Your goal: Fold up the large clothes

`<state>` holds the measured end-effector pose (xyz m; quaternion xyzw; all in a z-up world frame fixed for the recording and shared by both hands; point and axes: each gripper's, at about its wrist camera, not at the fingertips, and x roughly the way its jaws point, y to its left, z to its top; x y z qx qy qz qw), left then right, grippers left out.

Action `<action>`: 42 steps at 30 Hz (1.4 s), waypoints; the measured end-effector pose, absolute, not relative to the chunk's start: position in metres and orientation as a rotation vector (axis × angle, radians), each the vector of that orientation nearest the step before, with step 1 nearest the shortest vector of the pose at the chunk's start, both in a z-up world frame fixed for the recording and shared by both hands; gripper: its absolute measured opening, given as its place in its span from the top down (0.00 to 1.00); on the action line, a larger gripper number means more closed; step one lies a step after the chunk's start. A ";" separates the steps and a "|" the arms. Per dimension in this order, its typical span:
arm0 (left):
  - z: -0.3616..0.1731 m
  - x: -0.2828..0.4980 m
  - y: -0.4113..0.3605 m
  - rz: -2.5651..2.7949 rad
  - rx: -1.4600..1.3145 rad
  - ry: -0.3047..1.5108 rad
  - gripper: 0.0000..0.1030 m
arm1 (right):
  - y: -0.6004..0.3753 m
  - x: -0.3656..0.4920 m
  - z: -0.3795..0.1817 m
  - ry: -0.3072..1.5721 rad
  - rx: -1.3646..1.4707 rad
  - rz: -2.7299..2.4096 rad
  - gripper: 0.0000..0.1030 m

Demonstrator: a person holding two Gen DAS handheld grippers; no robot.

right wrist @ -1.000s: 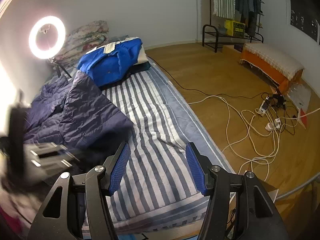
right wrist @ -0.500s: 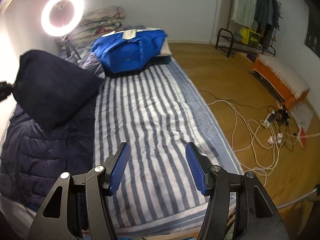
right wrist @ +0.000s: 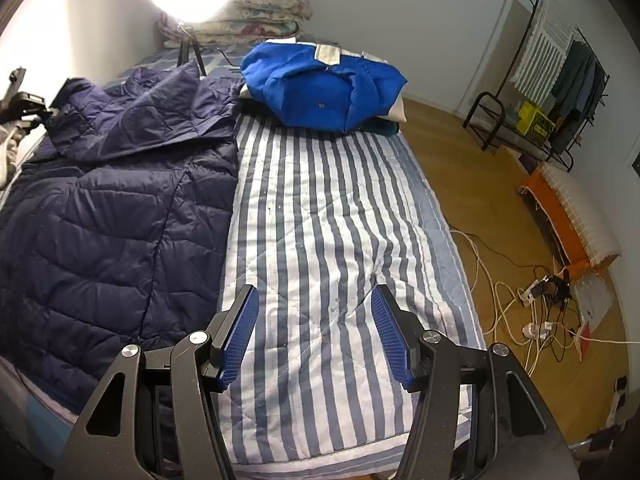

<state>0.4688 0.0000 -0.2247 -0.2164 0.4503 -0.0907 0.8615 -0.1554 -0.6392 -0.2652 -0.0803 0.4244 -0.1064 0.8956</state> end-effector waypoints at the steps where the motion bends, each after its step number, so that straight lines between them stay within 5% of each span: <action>1: -0.232 0.471 0.003 -0.183 -0.460 0.949 0.92 | -0.639 -0.154 -0.266 0.884 -0.160 -0.219 0.44; 7: -0.277 0.480 0.021 -0.122 -0.484 1.031 0.90 | -0.630 -0.149 -0.269 0.896 -0.185 -0.215 0.44; 12: -0.282 0.484 0.031 -0.126 -0.454 1.033 0.75 | -0.622 -0.146 -0.273 0.910 -0.223 -0.196 0.44; 16: -0.274 0.496 0.011 -0.094 -0.278 1.017 0.95 | -0.621 -0.145 -0.274 0.915 -0.220 -0.196 0.44; 27: -0.284 0.538 0.014 0.025 -0.224 0.989 0.93 | -0.615 -0.145 -0.275 0.922 -0.258 -0.221 0.44; 30: -0.283 0.537 0.011 0.007 -0.204 1.015 0.67 | -0.613 -0.143 -0.277 0.924 -0.266 -0.215 0.44; 31: -0.277 0.535 0.014 -0.012 -0.230 1.027 0.47 | -0.611 -0.142 -0.278 0.922 -0.268 -0.209 0.44; 32: -0.272 0.533 0.015 -0.016 -0.238 1.027 0.40 | -0.610 -0.142 -0.278 0.920 -0.268 -0.205 0.44; 42: -0.190 0.445 0.054 -0.100 -0.136 0.949 0.36 | -0.589 -0.092 -0.277 0.898 -0.242 -0.016 0.44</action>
